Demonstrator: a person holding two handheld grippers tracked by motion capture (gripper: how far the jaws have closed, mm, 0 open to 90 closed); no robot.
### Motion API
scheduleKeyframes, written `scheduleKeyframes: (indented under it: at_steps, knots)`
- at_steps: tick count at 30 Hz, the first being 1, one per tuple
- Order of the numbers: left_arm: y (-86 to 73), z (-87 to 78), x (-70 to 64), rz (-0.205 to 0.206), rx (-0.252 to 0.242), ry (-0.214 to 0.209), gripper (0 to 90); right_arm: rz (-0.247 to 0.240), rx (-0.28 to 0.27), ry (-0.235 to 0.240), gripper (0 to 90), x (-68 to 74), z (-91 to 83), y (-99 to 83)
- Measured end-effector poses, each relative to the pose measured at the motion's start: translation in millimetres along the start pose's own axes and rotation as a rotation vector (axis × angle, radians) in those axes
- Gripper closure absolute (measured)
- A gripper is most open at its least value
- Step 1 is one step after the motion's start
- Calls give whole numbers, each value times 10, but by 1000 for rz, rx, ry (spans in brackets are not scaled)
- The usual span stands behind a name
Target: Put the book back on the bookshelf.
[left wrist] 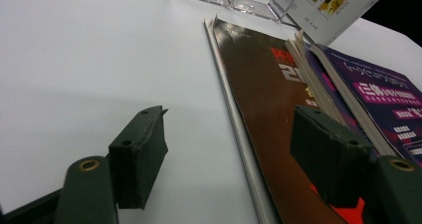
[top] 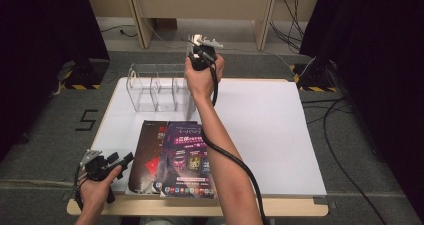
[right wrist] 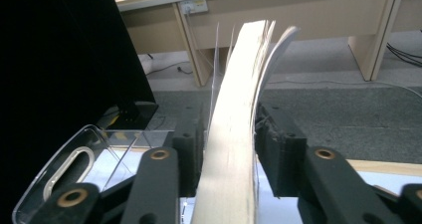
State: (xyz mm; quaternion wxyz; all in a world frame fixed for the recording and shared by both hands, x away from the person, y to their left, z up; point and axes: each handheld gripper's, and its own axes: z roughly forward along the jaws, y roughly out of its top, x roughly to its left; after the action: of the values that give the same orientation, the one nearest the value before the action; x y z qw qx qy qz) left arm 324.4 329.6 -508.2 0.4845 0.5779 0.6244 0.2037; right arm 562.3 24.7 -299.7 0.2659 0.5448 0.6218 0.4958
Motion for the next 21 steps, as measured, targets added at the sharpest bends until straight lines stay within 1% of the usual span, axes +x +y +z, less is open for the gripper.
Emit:
scheduleKeyframes:
  at_steps: [5,10,15,21]
  knots:
    - [-3,2,-15,2,-1,-3,295,-3,-3,13,589,-20,-68,22]
    - [-6,6,-25,5,1,-5,295,-7,12,22,584,-44,-111,9]
    - [-7,7,-33,4,-1,-6,295,-20,14,29,579,-63,-147,-13]
    - [-7,7,-40,6,-3,-8,295,-23,18,39,578,-72,-180,-21]
